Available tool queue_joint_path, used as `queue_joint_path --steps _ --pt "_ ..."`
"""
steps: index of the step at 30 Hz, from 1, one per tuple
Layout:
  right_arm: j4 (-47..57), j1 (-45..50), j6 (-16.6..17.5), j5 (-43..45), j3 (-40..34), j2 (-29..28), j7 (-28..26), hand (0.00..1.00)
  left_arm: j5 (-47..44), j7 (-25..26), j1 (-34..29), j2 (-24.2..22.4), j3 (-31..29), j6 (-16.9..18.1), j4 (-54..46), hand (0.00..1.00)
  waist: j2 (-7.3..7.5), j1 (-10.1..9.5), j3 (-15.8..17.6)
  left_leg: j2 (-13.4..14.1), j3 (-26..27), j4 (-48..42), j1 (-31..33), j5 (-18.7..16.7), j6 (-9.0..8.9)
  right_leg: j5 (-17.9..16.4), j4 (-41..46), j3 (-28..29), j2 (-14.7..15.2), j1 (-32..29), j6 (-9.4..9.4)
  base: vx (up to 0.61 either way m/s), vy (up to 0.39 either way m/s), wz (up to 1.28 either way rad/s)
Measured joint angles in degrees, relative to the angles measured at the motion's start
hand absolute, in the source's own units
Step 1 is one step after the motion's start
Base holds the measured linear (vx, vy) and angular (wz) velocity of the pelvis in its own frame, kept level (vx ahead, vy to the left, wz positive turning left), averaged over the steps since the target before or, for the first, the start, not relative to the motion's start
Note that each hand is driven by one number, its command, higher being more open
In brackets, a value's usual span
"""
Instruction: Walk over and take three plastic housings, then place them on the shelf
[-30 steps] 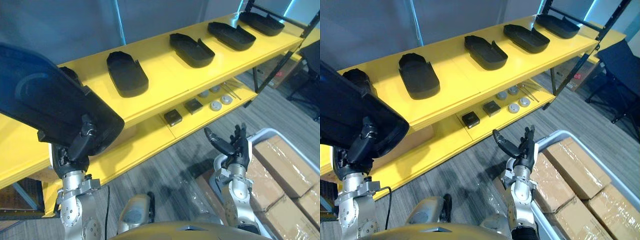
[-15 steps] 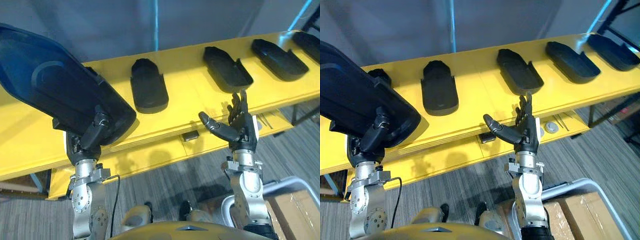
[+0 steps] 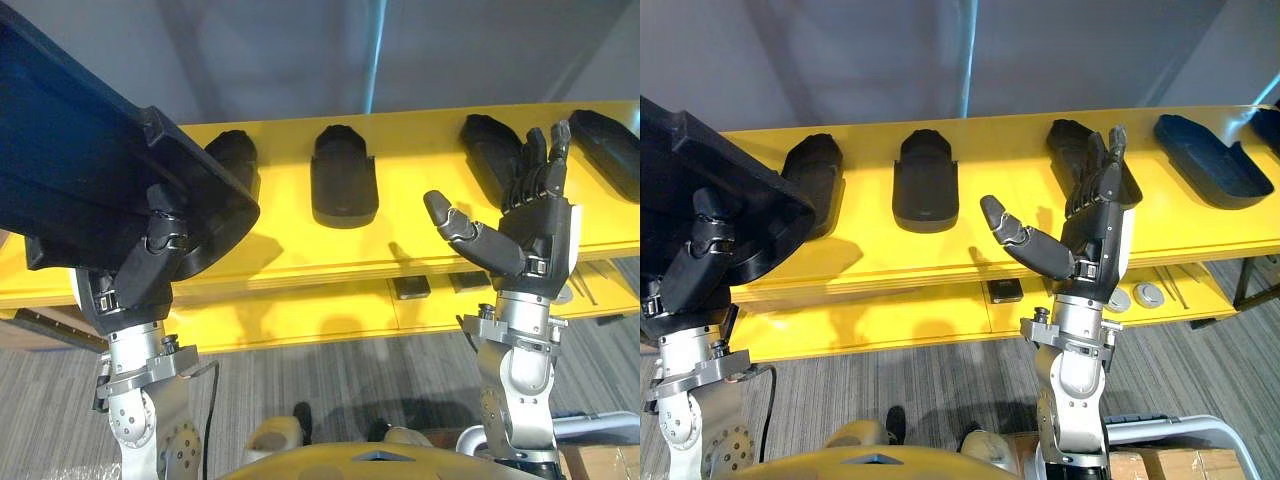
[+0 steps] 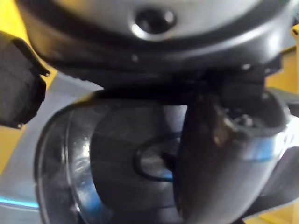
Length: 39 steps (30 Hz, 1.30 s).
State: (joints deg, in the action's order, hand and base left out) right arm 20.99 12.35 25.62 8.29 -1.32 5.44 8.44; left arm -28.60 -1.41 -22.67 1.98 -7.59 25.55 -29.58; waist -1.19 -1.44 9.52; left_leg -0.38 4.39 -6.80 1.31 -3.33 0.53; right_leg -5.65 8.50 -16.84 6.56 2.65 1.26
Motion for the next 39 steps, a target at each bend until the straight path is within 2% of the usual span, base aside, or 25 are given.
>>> queue_joint_path --steps 4,7,8,9,11,12,14,15,16,17,18,19,20,21,22,23,24,25,26,27,29,32,33,34,39 --pt "-1.40 2.34 -0.01 1.29 2.14 -0.98 -0.19 1.00 -0.06 1.64 -0.91 -0.11 1.26 -0.34 0.50 0.00 -0.06 0.28 0.46 0.32 0.12 -3.83 0.73 -0.99 -0.69 -1.76 3.55 1.09 0.37 -0.81 0.18 0.02 -0.008 -0.08" --pt "-3.35 2.46 -0.02 1.00 2.64 -0.69 0.92 1.00 -0.16 0.15 -2.13 -0.77 1.18 -0.66 0.68 0.00 1.19 0.23 1.25 -0.94 -0.48 -7.07 1.55 -0.50 -2.45 -3.77 6.92 0.69 3.08 -1.38 0.04 0.00 0.013 0.13" --pt "-3.35 2.31 -0.02 1.03 2.12 -0.45 1.00 1.00 -0.26 -0.39 -1.99 -1.10 1.23 -0.66 0.90 0.00 2.03 0.32 1.83 -1.50 -1.04 -10.21 3.09 -0.75 -2.36 -3.97 7.75 0.01 4.74 -1.70 0.19 -0.08 0.075 0.21" --pt "-3.36 1.98 -0.01 1.03 1.30 0.10 1.05 1.00 -0.50 -0.82 -2.01 -1.04 1.19 -0.65 1.33 0.00 2.33 0.59 2.20 2.07 -0.75 -17.33 6.00 -2.71 -0.28 -4.98 8.92 -0.01 6.48 -1.86 0.31 -0.06 0.082 0.18" --pt "-3.36 1.29 0.02 1.03 1.19 1.14 1.47 1.00 -0.66 -0.83 -2.03 -1.06 1.14 -0.62 2.67 0.00 3.00 1.41 2.50 5.81 -1.37 -21.12 7.03 -2.89 -0.59 -6.18 11.04 0.71 8.94 -2.03 1.33 -0.02 0.136 -0.02" --pt "-3.35 0.14 0.47 1.18 0.92 1.93 1.84 1.00 -0.74 -0.80 -2.01 -1.06 1.13 -0.63 4.18 0.00 3.08 1.75 2.44 8.09 -2.50 -22.20 7.26 -2.56 -0.16 -7.23 13.42 2.35 11.43 -3.15 2.51 0.00 0.311 -0.33" --pt "-3.35 -1.30 1.88 1.46 0.21 3.08 2.25 1.00 -0.01 -0.82 -1.95 -1.10 1.13 -0.71 5.66 0.00 2.62 1.96 2.19 9.75 -4.69 -21.79 7.19 0.14 1.89 -8.59 16.81 5.64 14.64 -5.55 4.72 0.02 0.369 -0.38" --pt "-3.35 -2.21 2.21 1.64 -0.55 3.94 2.50 1.00 -0.49 -1.83 -1.99 -1.23 1.10 -0.90 5.89 0.00 1.31 2.41 1.54 10.14 -6.80 -19.89 6.46 9.24 3.75 -9.50 19.31 8.44 15.88 -7.48 7.14 0.03 0.326 -0.31" --pt "-3.65 -2.80 2.23 1.66 -0.57 4.33 2.54 1.00 -1.11 -2.50 -1.96 -1.27 0.91 -0.98 5.92 0.00 0.33 2.62 1.07 9.79 -7.37 -20.04 6.04 7.14 1.01 -9.53 19.96 9.58 16.24 -8.16 8.23 0.05 0.455 -0.36" --pt "-4.85 -3.96 2.22 1.64 -0.24 4.06 2.61 1.00 -0.69 -2.69 -1.62 -1.19 0.08 -0.96 5.87 0.00 -0.05 3.33 0.83 9.18 -7.28 -21.03 5.41 1.86 -3.27 -8.80 19.38 10.89 16.99 -8.34 9.54 0.07 0.501 -0.24" --pt "-5.23 -4.23 2.22 1.63 -0.18 3.70 2.69 1.00 0.18 -2.65 -0.92 -1.08 -0.40 -0.96 5.87 0.00 -0.07 3.46 0.84 8.98 -7.11 -21.15 5.17 -0.53 -4.74 -7.84 18.69 11.02 17.53 -8.09 10.94 0.11 0.781 -0.04" --pt "-6.01 -4.25 2.23 1.61 -0.35 2.62 3.36 1.00 1.31 -3.99 1.42 0.21 -0.59 -0.97 5.75 0.00 -0.56 3.82 0.74 9.14 -5.24 -20.45 3.68 -6.88 -10.03 -4.57 14.46 10.50 18.20 -5.24 13.66 0.09 0.695 0.13" --pt "-6.27 -4.33 2.23 1.45 -0.53 2.28 3.70 1.00 1.26 -4.78 2.26 1.07 -0.59 -0.97 5.62 0.00 -0.62 3.91 0.75 9.03 -4.29 -19.85 3.10 -8.43 -11.35 -3.09 12.56 10.60 18.37 -4.08 13.63 0.06 0.484 0.19" --pt "-6.44 -4.34 2.23 1.12 -0.59 1.94 4.10 1.00 1.23 -5.43 3.13 2.15 -0.63 -0.97 5.29 0.00 -0.72 3.96 0.69 8.90 -3.39 -19.53 2.83 -9.92 -11.59 -1.18 10.72 10.88 18.45 -3.23 13.63 0.01 0.475 0.02" --pt "-6.77 -4.28 2.24 0.52 -0.31 0.58 4.80 1.00 1.36 -5.85 5.15 5.15 -0.80 -0.98 4.22 0.00 -0.65 3.32 0.73 8.65 -1.80 -19.28 2.46 -12.11 -10.91 3.34 8.00 11.67 18.60 -2.59 13.37 -0.01 0.457 -0.15" --pt "-7.02 -4.22 2.22 -0.16 -0.04 -1.02 5.09 1.00 1.78 -5.77 6.80 7.37 -1.23 -1.04 3.64 0.00 -0.38 2.70 0.87 8.21 -0.95 -19.75 2.36 -12.25 -10.52 7.60 6.49 11.39 18.72 -2.62 11.68 -0.04 0.658 -0.31" --pt "-6.96 -4.26 2.22 -1.07 1.39 -2.18 5.10 1.00 2.61 -5.16 8.06 9.17 -2.27 -1.69 1.85 0.00 -0.55 2.51 0.67 8.03 0.11 -19.16 2.13 -12.00 -8.76 13.53 4.10 9.31 18.46 -2.50 8.31 -0.06 0.394 -0.30" --pt "-6.76 -4.31 2.23 -1.30 1.93 -2.24 5.07 1.00 2.77 -4.94 8.64 9.71 -2.71 -1.96 0.77 0.00 -0.68 2.49 0.48 8.03 0.58 -18.42 2.02 -11.94 -7.91 14.68 3.53 8.64 17.96 -2.64 7.04 -0.05 0.418 -0.03" --pt "-6.11 -4.23 2.22 -1.70 2.66 -2.15 5.05 1.00 3.44 -4.58 11.09 10.61 -3.73 -2.03 -0.42 0.00 -0.77 2.89 0.53 7.72 0.50 -16.83 2.27 -11.08 -6.13 10.50 6.23 8.58 15.04 -2.71 7.21 -0.02 0.334 0.18" --pt "-5.20 -4.41 1.99 -3.48 2.73 -1.51 5.37 1.00 4.03 -4.34 13.20 10.62 -4.69 -2.37 -0.89 0.00 -0.07 2.77 0.10 6.75 0.54 -14.94 2.04 -9.97 -4.87 5.56 9.00 7.19 12.51 -2.69 7.19 0.00 0.244 0.23" --pt "-2.91 -5.20 1.85 -5.78 2.63 -0.07 5.63 1.00 3.82 -3.86 13.88 10.36 -6.23 -3.45 -2.50 0.00 0.16 2.27 -0.13 5.89 0.96 -13.79 2.05 -9.19 -3.91 2.46 9.83 5.25 9.95 -2.62 5.91 -0.01 0.193 -0.04" --pt "-0.02 -6.80 1.87 -6.53 2.31 1.44 5.59 1.00 3.85 -3.86 13.38 9.67 -6.90 -5.62 -2.98 0.00 0.77 1.50 -0.67 4.72 1.74 -11.55 2.14 -7.35 -2.73 -0.75 8.63 3.74 8.18 -2.39 4.38 -0.06 0.076 -0.04" --pt "0.19 -7.98 1.96 -7.85 2.17 1.82 5.57 1.00 3.86 -3.84 12.63 8.92 -6.89 -6.40 -3.37 0.00 0.85 1.44 -0.79 4.16 1.91 -10.83 2.22 -6.64 -2.74 -0.82 6.28 2.80 8.18 -1.68 4.14 -0.09 -0.014 0.00" --pt "0.18 -10.20 2.20 -7.87 2.14 2.95 5.06 1.00 4.10 -3.88 11.38 7.83 -6.59 -7.23 -3.79 0.00 0.87 1.40 -0.85 3.66 1.93 -10.03 2.60 -5.76 -2.91 0.39 2.02 2.61 7.87 -0.36 5.70 -0.06 -0.014 -0.02" --pt "2.02 -12.76 3.52 -4.40 0.78 5.21 -0.04 1.00 4.10 -3.15 8.48 5.87 -6.33 -7.29 -4.86 0.00 0.21 1.36 -1.13 4.93 -0.57 -6.03 3.79 -1.90 -4.34 3.52 -3.41 -0.08 5.34 0.60 5.59 -0.08 -0.080 0.23"
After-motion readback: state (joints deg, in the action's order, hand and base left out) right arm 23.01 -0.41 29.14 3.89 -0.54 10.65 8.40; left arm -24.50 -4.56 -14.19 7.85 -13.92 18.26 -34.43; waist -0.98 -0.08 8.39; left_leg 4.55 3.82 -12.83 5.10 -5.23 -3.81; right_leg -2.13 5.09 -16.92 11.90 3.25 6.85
